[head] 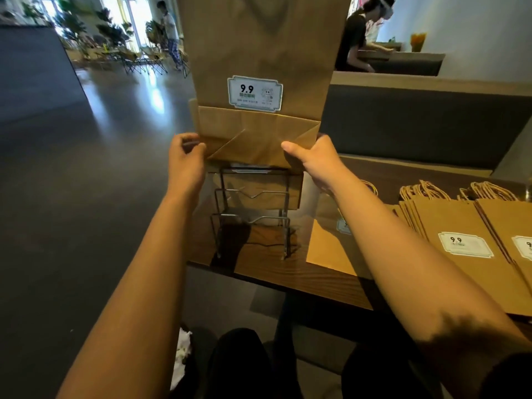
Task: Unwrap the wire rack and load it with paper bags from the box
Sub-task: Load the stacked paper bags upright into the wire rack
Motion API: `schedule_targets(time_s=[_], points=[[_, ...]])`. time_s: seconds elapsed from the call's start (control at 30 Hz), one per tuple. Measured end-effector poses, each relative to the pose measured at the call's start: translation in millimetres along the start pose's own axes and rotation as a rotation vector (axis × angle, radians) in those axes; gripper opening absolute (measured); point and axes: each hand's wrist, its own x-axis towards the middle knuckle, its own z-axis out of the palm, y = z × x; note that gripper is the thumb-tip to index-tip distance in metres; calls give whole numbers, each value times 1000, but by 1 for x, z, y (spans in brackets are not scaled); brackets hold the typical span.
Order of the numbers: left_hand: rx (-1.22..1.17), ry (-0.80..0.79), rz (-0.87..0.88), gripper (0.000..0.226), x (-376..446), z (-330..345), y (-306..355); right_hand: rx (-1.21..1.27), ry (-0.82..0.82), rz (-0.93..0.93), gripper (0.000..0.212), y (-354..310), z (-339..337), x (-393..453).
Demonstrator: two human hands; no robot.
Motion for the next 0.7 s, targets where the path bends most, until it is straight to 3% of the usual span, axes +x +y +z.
schedule_targets(time_s=[0.1, 0.27, 0.37, 0.53, 0.63, 0.7], points=[[127, -42, -103, 10, 3, -13, -30, 22, -4, -20, 33, -2, 5, 7], [283, -266, -237, 16, -1, -5, -53, 40, -7, -25, 32, 3, 9, 14], [295, -274, -257, 21, -1, -1, -59, 56, -8, -27, 44, 3, 11, 18], [233, -281, -255, 23, 3, 1, -62, 86, -26, -20, 33, 16, 12, 30], [194, -283, -288, 22, 3, 2, -63, 9, -65, -41, 50, 22, 12, 32], [176, -277, -312, 23, 2, 2, -65, 4, -71, -22, 49, 22, 11, 30]])
